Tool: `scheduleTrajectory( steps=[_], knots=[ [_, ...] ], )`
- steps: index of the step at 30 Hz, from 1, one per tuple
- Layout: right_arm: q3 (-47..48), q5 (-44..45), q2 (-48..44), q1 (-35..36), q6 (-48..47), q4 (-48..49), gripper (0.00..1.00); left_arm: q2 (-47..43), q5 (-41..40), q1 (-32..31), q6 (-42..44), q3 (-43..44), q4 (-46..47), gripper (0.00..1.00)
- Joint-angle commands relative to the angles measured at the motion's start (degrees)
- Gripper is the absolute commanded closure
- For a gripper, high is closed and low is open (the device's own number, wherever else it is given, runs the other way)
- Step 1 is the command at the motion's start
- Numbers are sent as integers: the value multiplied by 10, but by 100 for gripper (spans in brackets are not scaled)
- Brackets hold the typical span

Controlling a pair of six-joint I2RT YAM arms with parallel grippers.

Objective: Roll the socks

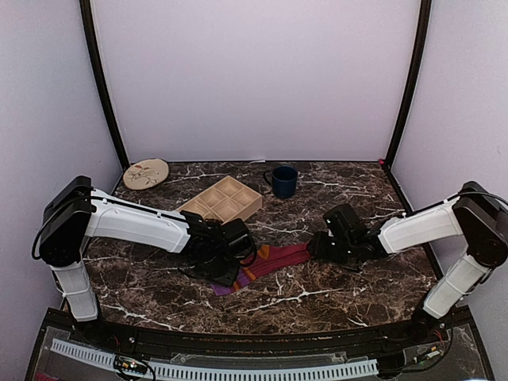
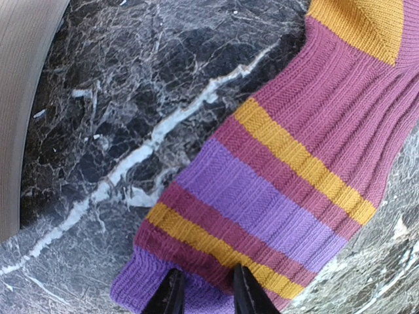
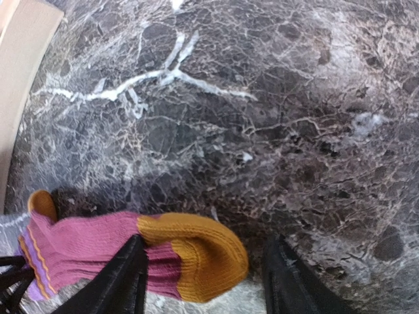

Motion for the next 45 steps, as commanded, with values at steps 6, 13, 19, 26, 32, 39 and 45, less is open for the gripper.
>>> scheduleTrajectory(
  steps=[6, 13, 19, 26, 32, 39, 45],
  knots=[
    [13, -7, 20, -5, 6, 4, 79, 2, 6, -4, 4, 7, -9, 71],
    [37, 2, -24, -5, -39, -22, 99, 0, 11, -4, 7, 14, -4, 73],
    [72, 7, -45, 1, -77, -56, 100, -5, 14, -4, 5, 19, 1, 76],
    [109, 12, -49, 35, -102, -98, 100, -9, 20, -6, 0, 21, 11, 77],
    [142, 39, -44, 85, -110, -127, 100, -17, 21, -7, -7, 16, 21, 77],
    [182, 63, -34, 134, -114, -151, 100, -46, 12, -7, -13, 16, 31, 78],
    [206, 65, -22, 160, -118, -154, 100, -83, 1, -7, -30, 12, 29, 78]
  ],
)
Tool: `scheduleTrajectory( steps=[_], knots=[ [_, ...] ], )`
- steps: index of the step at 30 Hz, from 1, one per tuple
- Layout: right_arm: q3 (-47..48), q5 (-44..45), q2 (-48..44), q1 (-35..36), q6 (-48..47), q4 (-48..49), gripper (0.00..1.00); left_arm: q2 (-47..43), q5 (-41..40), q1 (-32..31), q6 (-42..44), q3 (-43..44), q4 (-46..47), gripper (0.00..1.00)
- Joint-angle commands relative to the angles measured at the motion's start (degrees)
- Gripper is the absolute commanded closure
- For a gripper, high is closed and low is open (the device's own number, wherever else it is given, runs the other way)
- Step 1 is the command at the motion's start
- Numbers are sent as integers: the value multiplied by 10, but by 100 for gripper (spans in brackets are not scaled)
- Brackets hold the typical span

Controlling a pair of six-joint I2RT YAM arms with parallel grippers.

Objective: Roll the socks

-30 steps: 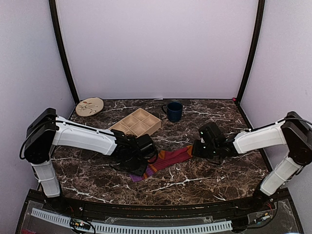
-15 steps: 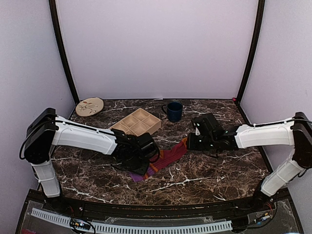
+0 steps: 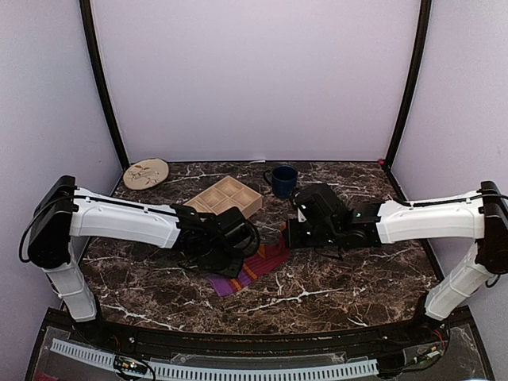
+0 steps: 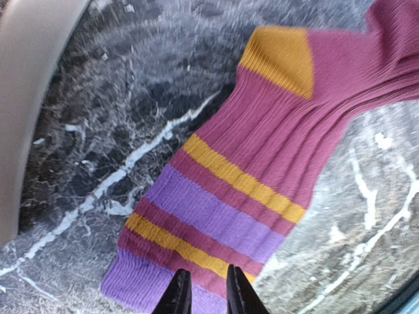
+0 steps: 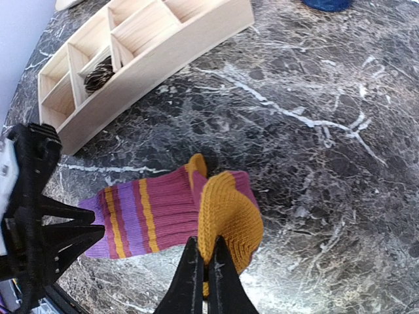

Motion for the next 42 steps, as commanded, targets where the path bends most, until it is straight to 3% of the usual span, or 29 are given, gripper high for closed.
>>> scheduleTrajectory(
  steps=[1, 17, 35, 42],
  knots=[
    [31, 14, 18, 22, -11, -9, 100, -58, -16, -3, -19, 0, -2, 78],
    [121, 7, 93, 102, -27, -15, 100, -184, -35, -3, -96, -119, -28, 79],
    [261, -29, 231, 163, -45, -27, 100, -249, -52, -5, -133, -165, -66, 79],
    [262, -52, 261, 167, -41, -26, 98, -256, -51, -5, -138, -169, -68, 80]
  ],
)
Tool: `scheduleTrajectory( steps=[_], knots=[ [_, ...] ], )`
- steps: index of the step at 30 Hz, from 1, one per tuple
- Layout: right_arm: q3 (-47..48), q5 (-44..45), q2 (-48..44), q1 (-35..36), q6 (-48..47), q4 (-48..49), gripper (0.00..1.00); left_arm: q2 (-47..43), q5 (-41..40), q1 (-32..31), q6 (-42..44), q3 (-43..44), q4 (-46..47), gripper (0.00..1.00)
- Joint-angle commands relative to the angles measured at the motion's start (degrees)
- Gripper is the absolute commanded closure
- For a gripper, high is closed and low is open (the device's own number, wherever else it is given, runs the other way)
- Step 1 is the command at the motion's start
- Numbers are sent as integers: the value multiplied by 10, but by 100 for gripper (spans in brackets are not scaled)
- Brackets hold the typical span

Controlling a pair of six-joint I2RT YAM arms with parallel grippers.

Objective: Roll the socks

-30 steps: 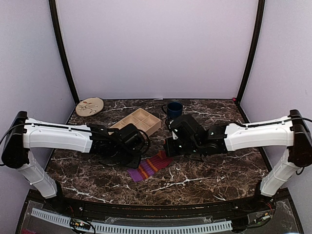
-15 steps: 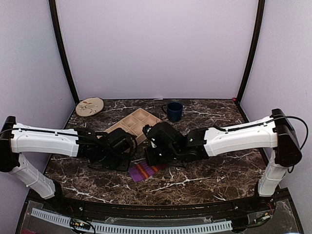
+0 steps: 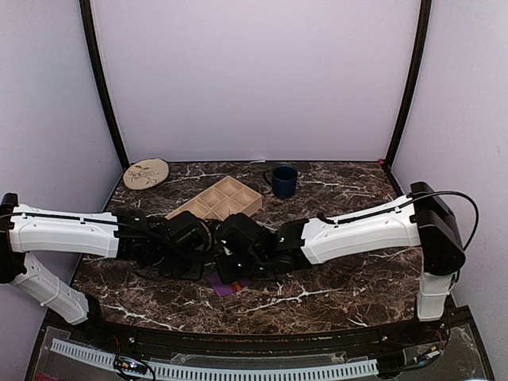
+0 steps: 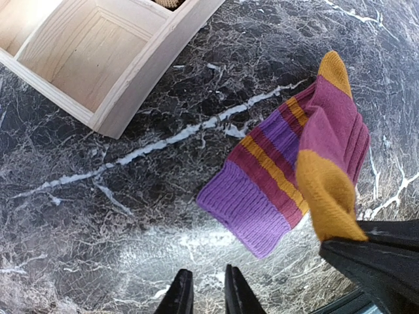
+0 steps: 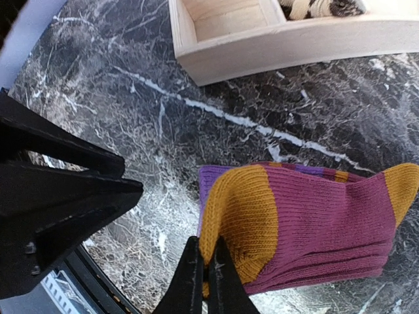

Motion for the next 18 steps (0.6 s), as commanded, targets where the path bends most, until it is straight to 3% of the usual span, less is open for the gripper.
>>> scheduleTrajectory(
  steps=[1, 6, 12, 18],
  knots=[
    [7, -18, 13, 5, 1, 3, 97, -20, -8, -5, -8, -11, -21, 80],
    [-8, -27, 14, 6, 2, 4, 91, -15, -12, -5, -5, -8, -17, 80],
    [-23, -52, 7, 6, -7, 7, 69, 4, -19, -5, 7, 16, -24, 80],
    [-67, -27, -50, 3, -10, 28, 66, 17, -28, -4, 21, 34, -20, 80]
  ],
)
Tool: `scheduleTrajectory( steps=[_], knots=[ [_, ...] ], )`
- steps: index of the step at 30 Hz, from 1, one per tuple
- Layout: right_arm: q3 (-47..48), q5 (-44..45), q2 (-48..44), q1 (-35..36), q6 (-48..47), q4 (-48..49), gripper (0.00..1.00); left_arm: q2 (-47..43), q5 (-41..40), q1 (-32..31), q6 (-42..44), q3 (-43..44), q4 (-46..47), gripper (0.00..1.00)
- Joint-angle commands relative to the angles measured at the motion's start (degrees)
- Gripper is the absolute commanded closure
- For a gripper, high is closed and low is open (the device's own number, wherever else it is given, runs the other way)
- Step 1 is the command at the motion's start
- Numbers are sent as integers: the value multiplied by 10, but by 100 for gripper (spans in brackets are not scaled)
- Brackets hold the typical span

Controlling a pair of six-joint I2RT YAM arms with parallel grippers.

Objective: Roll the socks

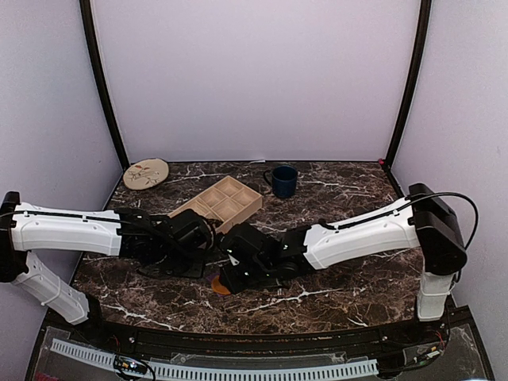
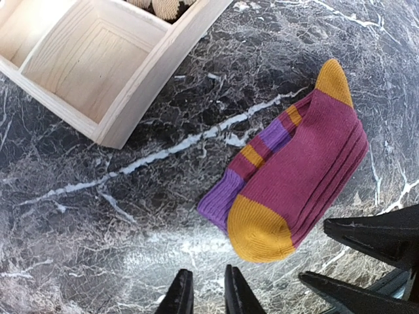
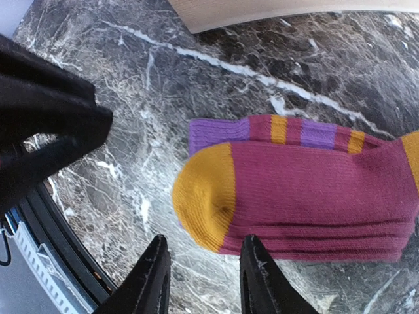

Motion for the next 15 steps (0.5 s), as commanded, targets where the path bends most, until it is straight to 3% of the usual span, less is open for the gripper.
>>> scheduleTrajectory(
  steps=[1, 8, 15],
  knots=[
    [-44, 19, -67, 1, -2, 36, 66, 10, -16, -4, 19, 25, -8, 80],
    [-162, -18, -131, -62, 46, 142, 78, 38, 52, -4, 83, 28, 98, 84],
    [-231, -139, -114, -132, 92, 308, 94, 84, 111, -6, 125, 37, 179, 92]
  ],
)
